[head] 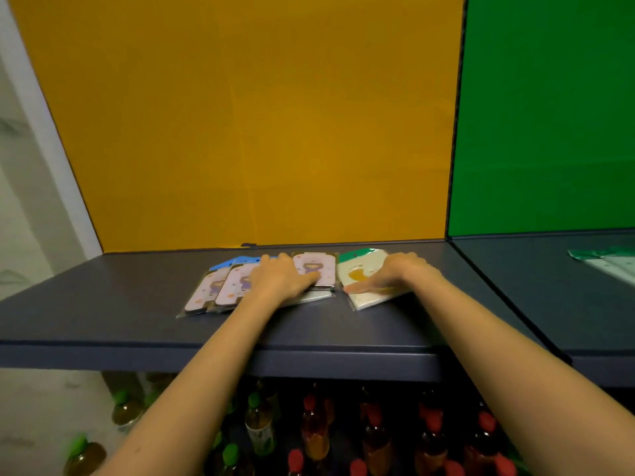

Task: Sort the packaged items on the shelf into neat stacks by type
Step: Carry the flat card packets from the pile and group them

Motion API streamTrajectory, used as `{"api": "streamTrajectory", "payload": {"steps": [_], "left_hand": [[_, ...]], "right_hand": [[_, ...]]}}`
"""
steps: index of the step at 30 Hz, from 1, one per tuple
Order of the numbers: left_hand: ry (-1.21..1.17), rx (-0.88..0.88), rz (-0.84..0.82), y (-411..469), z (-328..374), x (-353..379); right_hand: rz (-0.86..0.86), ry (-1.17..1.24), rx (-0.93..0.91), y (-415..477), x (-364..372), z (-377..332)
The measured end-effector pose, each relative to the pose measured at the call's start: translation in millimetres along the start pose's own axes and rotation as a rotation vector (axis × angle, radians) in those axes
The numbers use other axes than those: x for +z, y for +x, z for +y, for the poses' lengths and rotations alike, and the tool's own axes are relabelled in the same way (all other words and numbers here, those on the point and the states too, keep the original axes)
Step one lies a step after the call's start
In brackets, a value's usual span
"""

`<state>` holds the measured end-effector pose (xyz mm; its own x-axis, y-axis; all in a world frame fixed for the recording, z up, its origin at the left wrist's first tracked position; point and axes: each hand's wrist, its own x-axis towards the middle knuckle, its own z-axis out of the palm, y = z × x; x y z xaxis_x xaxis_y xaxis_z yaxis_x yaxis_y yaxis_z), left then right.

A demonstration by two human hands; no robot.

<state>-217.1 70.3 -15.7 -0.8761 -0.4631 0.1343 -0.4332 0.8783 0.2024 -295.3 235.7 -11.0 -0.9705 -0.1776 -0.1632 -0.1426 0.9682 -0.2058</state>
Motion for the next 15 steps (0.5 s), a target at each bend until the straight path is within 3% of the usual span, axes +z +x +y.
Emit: {"api": "streamTrajectory", "payload": {"steps": [6,15], "left_hand": [[0.068,0.063,-0.023,8.3,9.0,9.2],[-0.110,0.091,-0.150,21.1,32.4,9.5]], "right_hand": [[0.054,0.158,-0.005,-1.1,-8.7,36.8],[0.149,0.248,0.046,-12.3,-17.4,65.4]]}}
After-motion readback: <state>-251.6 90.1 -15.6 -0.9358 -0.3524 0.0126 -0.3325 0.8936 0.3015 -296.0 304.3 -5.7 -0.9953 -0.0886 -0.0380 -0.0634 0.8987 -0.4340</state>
